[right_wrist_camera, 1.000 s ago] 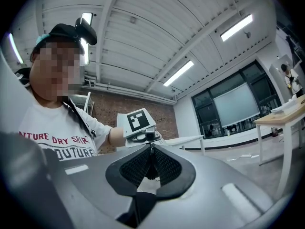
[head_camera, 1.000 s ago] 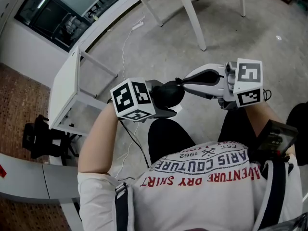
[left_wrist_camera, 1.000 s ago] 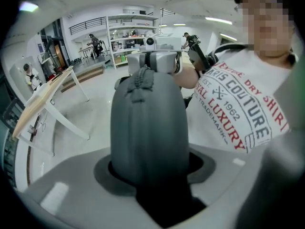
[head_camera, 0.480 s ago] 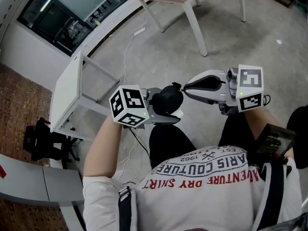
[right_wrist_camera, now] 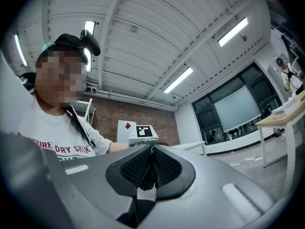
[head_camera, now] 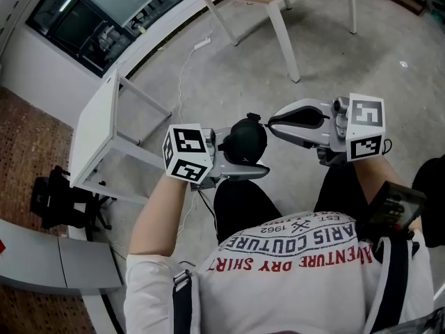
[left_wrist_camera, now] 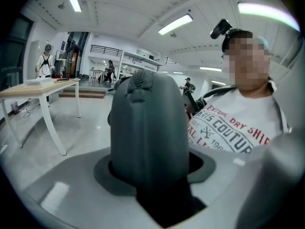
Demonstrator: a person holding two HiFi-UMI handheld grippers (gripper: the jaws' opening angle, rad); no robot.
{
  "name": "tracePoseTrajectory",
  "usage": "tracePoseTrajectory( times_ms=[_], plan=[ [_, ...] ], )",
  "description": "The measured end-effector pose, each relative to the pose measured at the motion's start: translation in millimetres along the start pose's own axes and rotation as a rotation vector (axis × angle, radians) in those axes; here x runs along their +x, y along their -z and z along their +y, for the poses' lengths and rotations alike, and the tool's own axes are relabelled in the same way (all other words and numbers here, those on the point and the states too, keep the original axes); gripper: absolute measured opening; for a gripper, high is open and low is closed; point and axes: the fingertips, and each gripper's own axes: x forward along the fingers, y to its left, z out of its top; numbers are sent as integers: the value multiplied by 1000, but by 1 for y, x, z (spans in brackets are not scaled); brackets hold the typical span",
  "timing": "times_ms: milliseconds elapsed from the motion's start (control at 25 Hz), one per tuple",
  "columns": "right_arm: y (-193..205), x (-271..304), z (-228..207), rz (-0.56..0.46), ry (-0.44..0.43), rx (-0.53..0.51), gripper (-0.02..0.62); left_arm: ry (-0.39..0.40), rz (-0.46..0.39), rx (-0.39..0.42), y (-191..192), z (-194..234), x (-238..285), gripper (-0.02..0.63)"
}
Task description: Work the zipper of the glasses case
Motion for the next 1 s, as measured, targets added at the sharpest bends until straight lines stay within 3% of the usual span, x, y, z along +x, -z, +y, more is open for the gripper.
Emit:
tracePoseTrajectory(
  times_ms=[280, 1000],
  plan=[
    [1, -1, -2, -6, 1, 14, 21, 18, -106, -48, -8, 0, 0, 249],
    [-2, -2, -5, -58, 23, 34, 20, 45, -494, -210, -47, 4, -10, 249]
  ],
)
